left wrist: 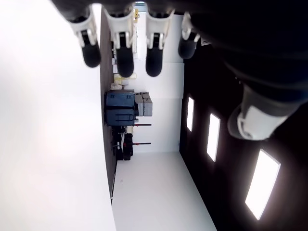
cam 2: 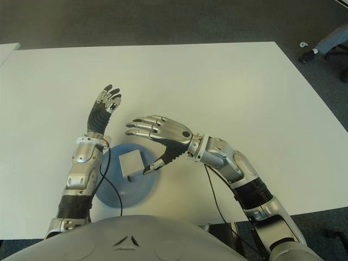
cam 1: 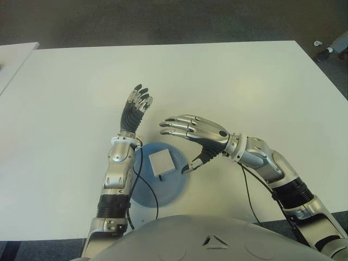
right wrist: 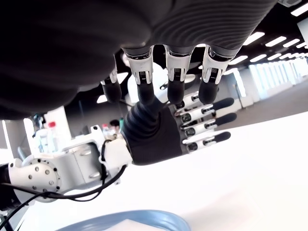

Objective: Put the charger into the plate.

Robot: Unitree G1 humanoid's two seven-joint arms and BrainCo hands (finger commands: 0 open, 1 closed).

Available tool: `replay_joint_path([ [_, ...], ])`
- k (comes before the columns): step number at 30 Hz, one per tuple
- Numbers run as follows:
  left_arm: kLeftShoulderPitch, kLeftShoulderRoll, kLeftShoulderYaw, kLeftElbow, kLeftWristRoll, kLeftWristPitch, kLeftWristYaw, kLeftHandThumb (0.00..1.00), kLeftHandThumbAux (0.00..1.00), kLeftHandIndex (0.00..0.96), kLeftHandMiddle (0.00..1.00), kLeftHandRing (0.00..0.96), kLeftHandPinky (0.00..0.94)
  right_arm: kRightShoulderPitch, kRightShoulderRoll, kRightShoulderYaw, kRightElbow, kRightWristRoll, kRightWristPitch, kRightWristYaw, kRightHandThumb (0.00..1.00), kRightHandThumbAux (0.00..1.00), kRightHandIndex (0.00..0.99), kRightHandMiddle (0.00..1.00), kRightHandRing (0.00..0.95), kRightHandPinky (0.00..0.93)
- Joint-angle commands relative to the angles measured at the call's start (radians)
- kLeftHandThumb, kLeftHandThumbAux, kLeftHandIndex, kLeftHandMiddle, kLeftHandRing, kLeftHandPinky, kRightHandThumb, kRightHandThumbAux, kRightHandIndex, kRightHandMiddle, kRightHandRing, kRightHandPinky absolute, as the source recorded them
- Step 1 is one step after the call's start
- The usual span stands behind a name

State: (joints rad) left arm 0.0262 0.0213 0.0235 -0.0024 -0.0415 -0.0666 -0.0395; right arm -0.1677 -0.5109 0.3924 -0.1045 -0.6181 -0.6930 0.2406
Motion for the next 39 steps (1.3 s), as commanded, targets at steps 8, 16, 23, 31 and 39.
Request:
replay_joint_path([
  [8, 0.007, 0.002, -0.006, 0.011, 0.004, -0.020, -0.007, 0.000, 0.529, 0.000, 0.162, 0.168, 0.180, -0.001, 0.002, -0.006, 0.022, -0.002, 0.002, 0.004, 0.209, 0.230, 0.000, 0.000, 0.000, 0.000],
  [16, 0.013, 0.008, -0.009, 0.011, 0.013, -0.033, -0.006, 0.000, 0.532, 0.000, 0.165, 0.175, 0.184, -0.028, 0.008, -0.034, 0.051, 0.005, 0.035, -0.002, 0.190, 0.244, 0.000, 0.000, 0.000, 0.000],
  [23, 0.017, 0.003, -0.008, 0.012, 0.008, -0.043, -0.004, 0.000, 0.535, 0.000, 0.164, 0.169, 0.158, -0.115, 0.082, -0.079, 0.243, 0.038, 0.093, -0.079, 0.166, 0.297, 0.000, 0.000, 0.000, 0.000],
  [31, 0.016, 0.005, 0.000, 0.019, -0.001, -0.050, -0.006, 0.000, 0.529, 0.003, 0.174, 0.169, 0.161, -0.069, 0.209, -0.152, 0.247, 0.208, 0.255, -0.102, 0.151, 0.434, 0.000, 0.002, 0.000, 0.000],
  [39, 0.017, 0.013, 0.007, 0.025, 0.001, -0.049, -0.007, 0.000, 0.526, 0.017, 0.182, 0.175, 0.161, -0.064, 0.279, -0.213, 0.238, 0.308, 0.432, -0.094, 0.112, 0.538, 0.008, 0.021, 0.004, 0.011],
])
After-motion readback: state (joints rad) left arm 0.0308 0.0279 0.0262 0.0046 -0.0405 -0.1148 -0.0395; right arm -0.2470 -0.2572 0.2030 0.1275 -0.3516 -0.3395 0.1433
